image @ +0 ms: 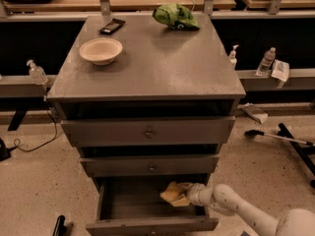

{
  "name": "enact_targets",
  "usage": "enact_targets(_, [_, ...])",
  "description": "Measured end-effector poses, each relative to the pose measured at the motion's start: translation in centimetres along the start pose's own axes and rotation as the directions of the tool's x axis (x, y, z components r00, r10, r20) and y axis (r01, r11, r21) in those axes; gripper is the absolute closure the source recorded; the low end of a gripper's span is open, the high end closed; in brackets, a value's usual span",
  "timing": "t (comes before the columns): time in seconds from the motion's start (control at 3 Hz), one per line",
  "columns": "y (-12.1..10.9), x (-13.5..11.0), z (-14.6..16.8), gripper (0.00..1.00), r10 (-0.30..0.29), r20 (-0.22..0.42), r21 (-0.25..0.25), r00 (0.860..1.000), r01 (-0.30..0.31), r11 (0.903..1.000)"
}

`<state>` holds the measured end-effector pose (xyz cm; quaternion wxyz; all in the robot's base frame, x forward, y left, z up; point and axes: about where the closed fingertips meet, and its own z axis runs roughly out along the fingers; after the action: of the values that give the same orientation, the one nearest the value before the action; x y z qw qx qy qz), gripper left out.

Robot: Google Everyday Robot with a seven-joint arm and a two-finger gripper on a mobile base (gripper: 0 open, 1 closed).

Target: Place sponge into bottom drawer

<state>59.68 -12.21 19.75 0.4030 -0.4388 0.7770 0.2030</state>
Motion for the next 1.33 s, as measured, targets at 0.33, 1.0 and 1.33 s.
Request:
enact_targets(0.33, [-0.32, 0.81, 0.49, 0.82, 0.023, 0.000, 0.003, 1.000, -0.023, 0.9997])
enact_targets(1.0, [-0.64, 1.39, 0.81, 0.36, 0.045, 0.005, 0.017, 0.999, -0.045, 0.9988])
enact_targets(1.33, [-0.74, 1.33, 0.84, 0.13, 0.046, 0.009, 0.024, 0.999, -0.046, 0.9986])
